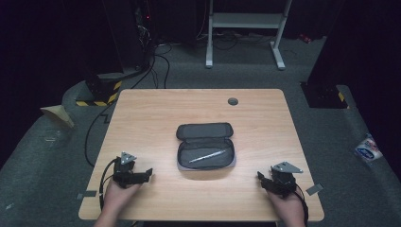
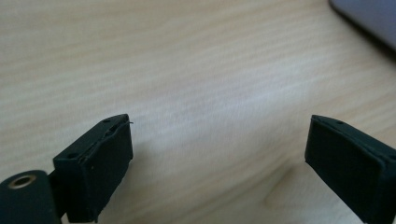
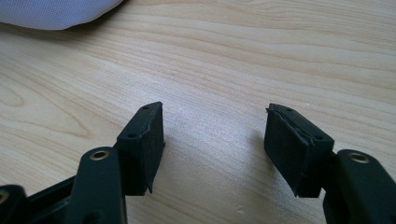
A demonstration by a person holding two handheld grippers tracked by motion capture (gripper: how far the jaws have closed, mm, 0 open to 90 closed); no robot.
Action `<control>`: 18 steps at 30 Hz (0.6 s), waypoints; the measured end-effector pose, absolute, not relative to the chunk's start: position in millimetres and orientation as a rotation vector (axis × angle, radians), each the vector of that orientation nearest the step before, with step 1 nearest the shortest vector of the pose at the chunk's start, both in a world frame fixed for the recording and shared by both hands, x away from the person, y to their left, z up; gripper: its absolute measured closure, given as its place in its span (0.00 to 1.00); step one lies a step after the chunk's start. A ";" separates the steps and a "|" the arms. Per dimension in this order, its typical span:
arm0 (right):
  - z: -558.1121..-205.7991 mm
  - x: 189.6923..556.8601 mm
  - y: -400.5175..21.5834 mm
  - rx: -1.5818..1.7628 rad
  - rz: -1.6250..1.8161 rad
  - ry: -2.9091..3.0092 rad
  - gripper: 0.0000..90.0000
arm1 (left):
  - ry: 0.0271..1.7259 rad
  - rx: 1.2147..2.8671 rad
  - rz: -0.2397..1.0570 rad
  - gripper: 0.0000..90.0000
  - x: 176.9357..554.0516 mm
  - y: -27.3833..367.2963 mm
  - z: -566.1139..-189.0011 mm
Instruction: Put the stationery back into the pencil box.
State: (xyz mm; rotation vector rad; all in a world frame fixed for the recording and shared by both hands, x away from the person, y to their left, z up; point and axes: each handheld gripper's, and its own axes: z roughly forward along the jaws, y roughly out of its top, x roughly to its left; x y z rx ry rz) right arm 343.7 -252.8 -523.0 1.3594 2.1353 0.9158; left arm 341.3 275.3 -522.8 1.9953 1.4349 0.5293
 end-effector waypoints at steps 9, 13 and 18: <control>-523.1 343.2 -252.4 1.364 0.912 2.130 0.42 | 1.433 1.951 0.612 0.07 326.2 271.3 -530.2; -523.1 343.6 -252.3 1.366 0.913 2.130 0.42 | 1.428 1.954 0.614 0.08 325.9 271.6 -530.1; -523.0 344.0 -251.8 1.370 0.911 2.127 0.42 | 1.424 1.955 0.610 0.09 325.1 271.8 -530.0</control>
